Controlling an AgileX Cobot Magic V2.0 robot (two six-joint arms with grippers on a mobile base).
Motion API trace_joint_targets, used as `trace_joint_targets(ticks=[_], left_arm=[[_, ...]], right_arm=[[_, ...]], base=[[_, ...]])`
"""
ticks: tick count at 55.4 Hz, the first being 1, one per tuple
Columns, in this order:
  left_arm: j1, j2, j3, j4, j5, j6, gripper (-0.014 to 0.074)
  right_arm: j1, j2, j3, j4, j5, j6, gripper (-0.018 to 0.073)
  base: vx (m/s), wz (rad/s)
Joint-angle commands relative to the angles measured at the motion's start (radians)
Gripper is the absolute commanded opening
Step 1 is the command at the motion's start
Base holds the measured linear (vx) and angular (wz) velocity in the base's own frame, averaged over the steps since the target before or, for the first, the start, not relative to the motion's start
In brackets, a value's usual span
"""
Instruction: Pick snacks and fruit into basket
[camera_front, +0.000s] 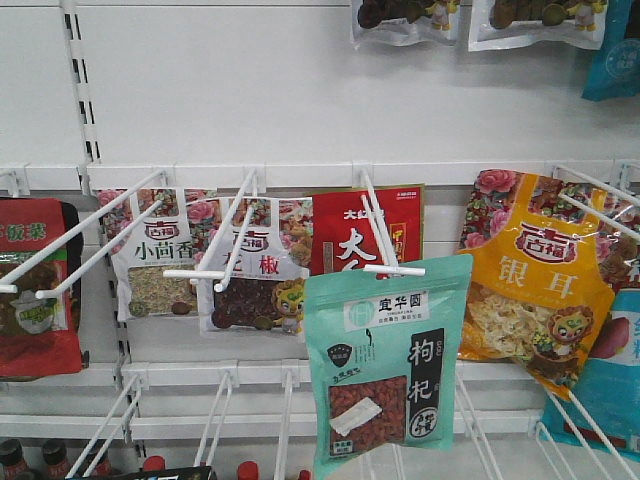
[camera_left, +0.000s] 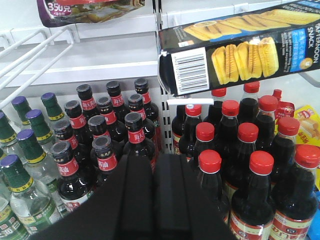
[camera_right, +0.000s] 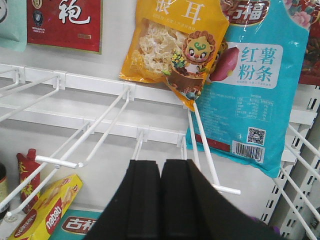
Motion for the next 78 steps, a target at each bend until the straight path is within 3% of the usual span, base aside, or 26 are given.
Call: trace_joint_targets(ticks=[1,18,25,37,59,72,78], left_arm=[[0.000,-0.015,0.003,-0.003,-0.078,-0.006,-0.0008],[0.000,-0.015,0.003,-0.002,-0.086,0.015,-0.0008],[0.000,-0.015,0.003,0.006,-0.105,0.068,-0.0008],[0.000,-0.015,0.003,0.006,-0.109,0.068,-0.0008],[0.000,-0.015,0.003,0.006,-0.119,0.311,-0.0008],[-0.001,-0.015,0.003,0.001,-0.405,0.211,-0.0008],[-0.001,-0.015,0.003,0.001,-0.499,0.170,-0.0008]], right_arm=[[-0.004,-0.008,0.006,-0.007,-0.081,-0.003,-0.0008],[-0.004,-0.008,0.006,-0.007,-0.081,-0.003,-0.0008],[-0.004,-0.008,0.006,-0.007,-0.081,-0.003,-0.0008],[-0.004,-0.008,0.006,-0.007,-0.081,-0.003,-0.0008],[-0.004,-0.008,0.006,0.017,-0.148,0.002,-0.0008],[-0.004,-0.008,0.006,0.052,-0.142,0.020,-0.0008],[-0.004,-0.008,0.006,0.052,-0.208,0.020,-0.0008]], base=[[0.00,0.00],[0.00,0.00],[0.00,0.00],[0.00,0.00],[0.00,0.00],[0.00,0.00],[0.00,0.00]])
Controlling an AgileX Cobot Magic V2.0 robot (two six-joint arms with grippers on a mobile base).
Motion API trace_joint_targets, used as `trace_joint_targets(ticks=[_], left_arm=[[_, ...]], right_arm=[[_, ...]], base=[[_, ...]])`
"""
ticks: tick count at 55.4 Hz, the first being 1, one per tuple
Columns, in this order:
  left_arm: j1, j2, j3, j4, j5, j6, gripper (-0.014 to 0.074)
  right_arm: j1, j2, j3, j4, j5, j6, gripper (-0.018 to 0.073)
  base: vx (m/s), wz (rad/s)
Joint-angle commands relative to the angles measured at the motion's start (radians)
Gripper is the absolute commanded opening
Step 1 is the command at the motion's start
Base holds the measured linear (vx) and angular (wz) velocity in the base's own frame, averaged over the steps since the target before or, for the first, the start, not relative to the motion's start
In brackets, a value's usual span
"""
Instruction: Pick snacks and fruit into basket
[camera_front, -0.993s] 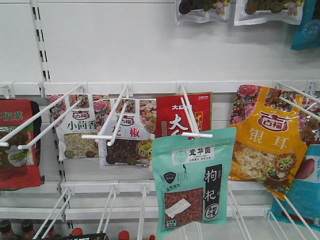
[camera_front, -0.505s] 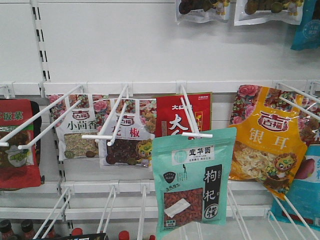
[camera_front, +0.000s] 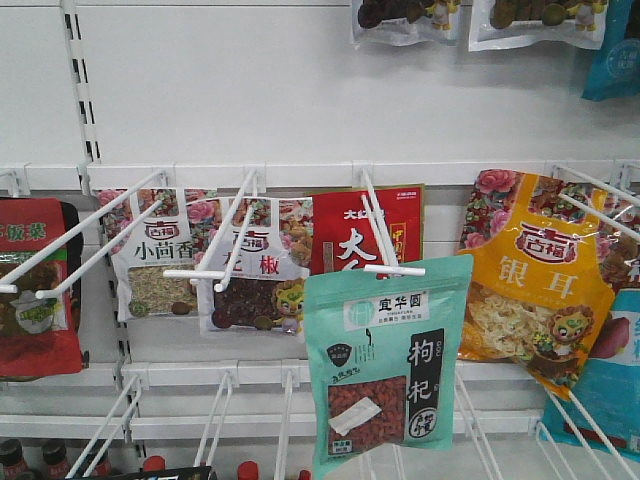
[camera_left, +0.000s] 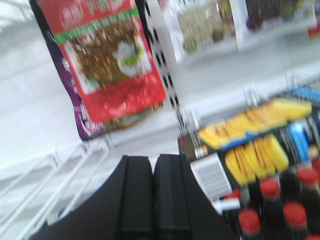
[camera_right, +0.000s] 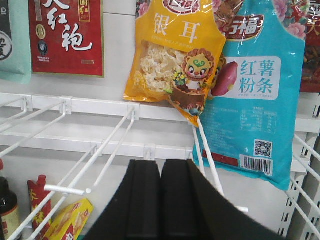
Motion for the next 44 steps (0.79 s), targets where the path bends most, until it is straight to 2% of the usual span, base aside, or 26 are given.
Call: trace_joint_targets(ticks=[1,6,13,20,24,34,44], left_arm=[[-0.001,-0.015,0.003,-0.005,-0.173,-0.046,-0.0008],[-0.001,-0.015,0.003,-0.005,-0.232,-0.099,-0.0008],[-0.001,-0.014,-0.018,-0.005,-0.296,-0.252,-0.0008],[-0.001,-0.012,-0.131,-0.003,-0.277,-0.277,-0.0008],[-0.001,-0.010,-0.237,-0.001,-0.211,-0.277,-0.0008],[-0.001,0.088,-0.470,-0.001,0.079,-0.277,-0.0008],[-0.001,0.213,-0.496,-0.001,0.134,-0.277,-0.0008]], right_arm=[[-0.004,-0.008,0.006,0.000,-0.149,-0.003,-0.0008],[-0.004,-0.008,-0.009,0.000,-0.168,0.007,-0.0008],[-0.004,-0.008,-0.091,0.000,-0.158,0.022,-0.0008],[-0.004,0.006,-0.228,0.000,-0.075,0.022,-0.0008],[-0.004,0.037,-0.329,-0.004,-0.008,0.022,-0.0008],[-0.004,0.172,-0.499,-0.008,0.077,0.022,-0.0008],[-0.004,0.311,-0.533,-0.009,0.085,0.022,-0.0003]], base=[[0.00,0.00],[0.00,0.00],[0.00,0.00],[0.00,0.00],[0.00,0.00],[0.00,0.00],[0.00,0.00]])
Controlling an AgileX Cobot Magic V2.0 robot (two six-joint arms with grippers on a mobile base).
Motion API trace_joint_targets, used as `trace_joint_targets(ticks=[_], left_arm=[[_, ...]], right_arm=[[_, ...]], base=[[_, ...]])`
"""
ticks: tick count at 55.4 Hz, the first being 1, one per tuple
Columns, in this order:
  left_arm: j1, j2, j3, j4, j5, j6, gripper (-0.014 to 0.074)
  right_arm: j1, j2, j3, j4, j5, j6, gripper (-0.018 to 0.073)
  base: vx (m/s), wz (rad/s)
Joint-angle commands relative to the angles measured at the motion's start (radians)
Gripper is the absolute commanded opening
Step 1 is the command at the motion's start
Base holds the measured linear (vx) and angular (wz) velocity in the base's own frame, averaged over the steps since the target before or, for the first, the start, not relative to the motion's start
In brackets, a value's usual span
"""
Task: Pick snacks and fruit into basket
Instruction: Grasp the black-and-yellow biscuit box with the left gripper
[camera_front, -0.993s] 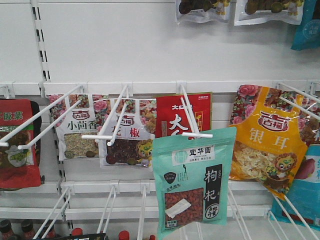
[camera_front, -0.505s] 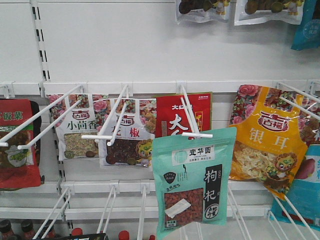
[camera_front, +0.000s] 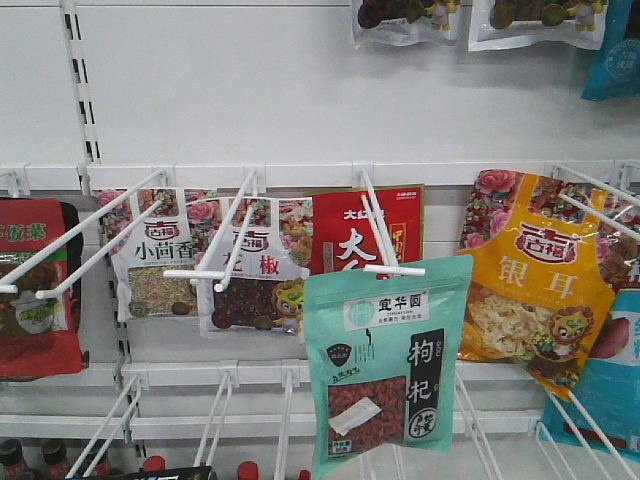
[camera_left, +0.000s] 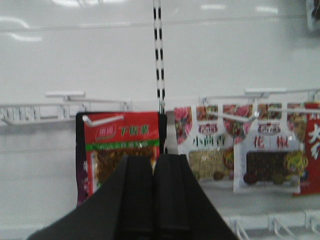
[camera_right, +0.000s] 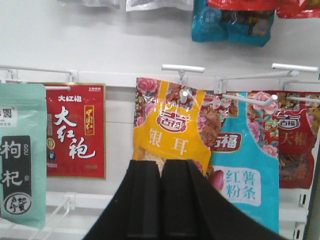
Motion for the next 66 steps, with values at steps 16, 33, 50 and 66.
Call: trace_joint_targets(ticks=[16,33,50,66], left_arm=[[-0.001,0.199,-0.033,-0.001,0.037,-0.011,0.0071],[-0.001,0.247,-0.032,-0.001,0.053,-0.011,0.0421],[-0.001,0.247,-0.032,-0.001,0.022,-0.013,0.0465],[-0.002,0.247,-0.033,-0.006,-0.020,-0.013,0.0467]], right_arm=[[-0.004,0.215,-0.029,-0.008,-0.039,-0.008,0.0090],[-0.004,0.231,-0.029,-0.008,-0.035,-0.008,0.0454],[-0.004,0.231,-0.029,-0.008,-0.034,-0.008,0.0501],[-0.004,0.231,-0.029,-0.008,-0.034,-0.008,0.0501]], base=[[0.00,0.00],[0.00,0.00],[0.00,0.00],[0.00,0.00]])
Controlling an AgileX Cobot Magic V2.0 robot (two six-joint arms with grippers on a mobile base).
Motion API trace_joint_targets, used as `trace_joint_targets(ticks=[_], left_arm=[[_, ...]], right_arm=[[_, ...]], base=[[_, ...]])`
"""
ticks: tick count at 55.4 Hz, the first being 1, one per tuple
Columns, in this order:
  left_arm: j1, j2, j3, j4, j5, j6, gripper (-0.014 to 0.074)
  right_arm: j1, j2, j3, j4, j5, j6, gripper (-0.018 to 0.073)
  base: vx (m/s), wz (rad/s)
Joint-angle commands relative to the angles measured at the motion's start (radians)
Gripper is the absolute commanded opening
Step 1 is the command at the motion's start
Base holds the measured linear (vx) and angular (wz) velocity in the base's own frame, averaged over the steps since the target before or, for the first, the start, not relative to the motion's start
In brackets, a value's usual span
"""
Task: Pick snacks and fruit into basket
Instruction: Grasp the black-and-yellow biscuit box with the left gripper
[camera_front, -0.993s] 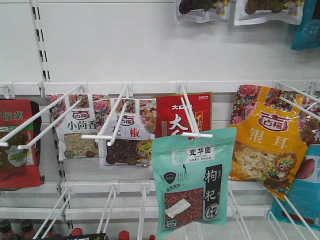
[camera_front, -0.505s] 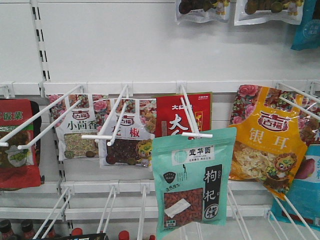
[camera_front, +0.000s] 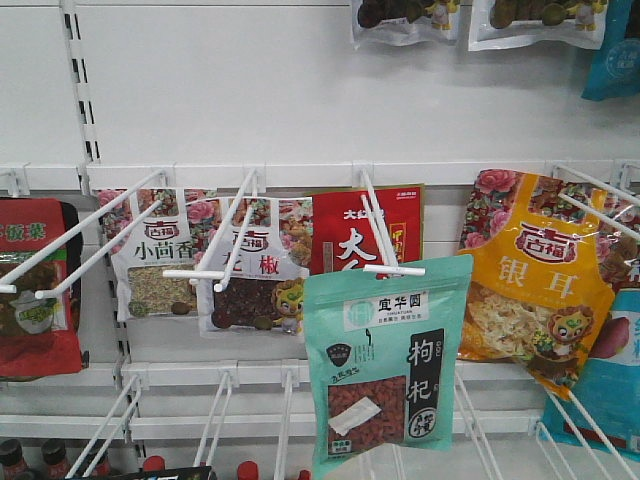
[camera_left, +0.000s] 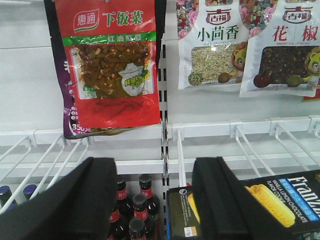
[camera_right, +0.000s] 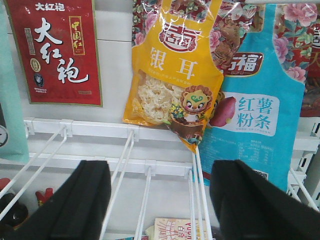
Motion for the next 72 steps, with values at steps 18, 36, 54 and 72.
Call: trace_joint_targets(ticks=[18,36,54,72], left_arm=[[-0.133,0.014,-0.030,-0.010,-0.081,-0.219,0.0478],[-0.348,0.047,0.147,-0.010,-0.184,-0.996,0.0610],[-0.440,0.276,0.268,-0.009,-0.437,-1.347,0.0621],[-0.440,0.559,0.268,-0.008,-0.809,-1.371,0.0621]], right_arm=[[-0.004,0.011,-0.030,-0.007,-0.083,-0.008,0.0501],[-0.004,0.011,-0.030,-0.007,-0.083,-0.008,0.0501],[-0.004,0.011,-0.030,-0.007,-0.083,-0.008,0.0501],[-0.004,0.011,-0.030,-0.007,-0.083,-0.008,0.0501]], base=[[0.00,0.00],[0.00,0.00],[0.00,0.00],[0.00,0.00]])
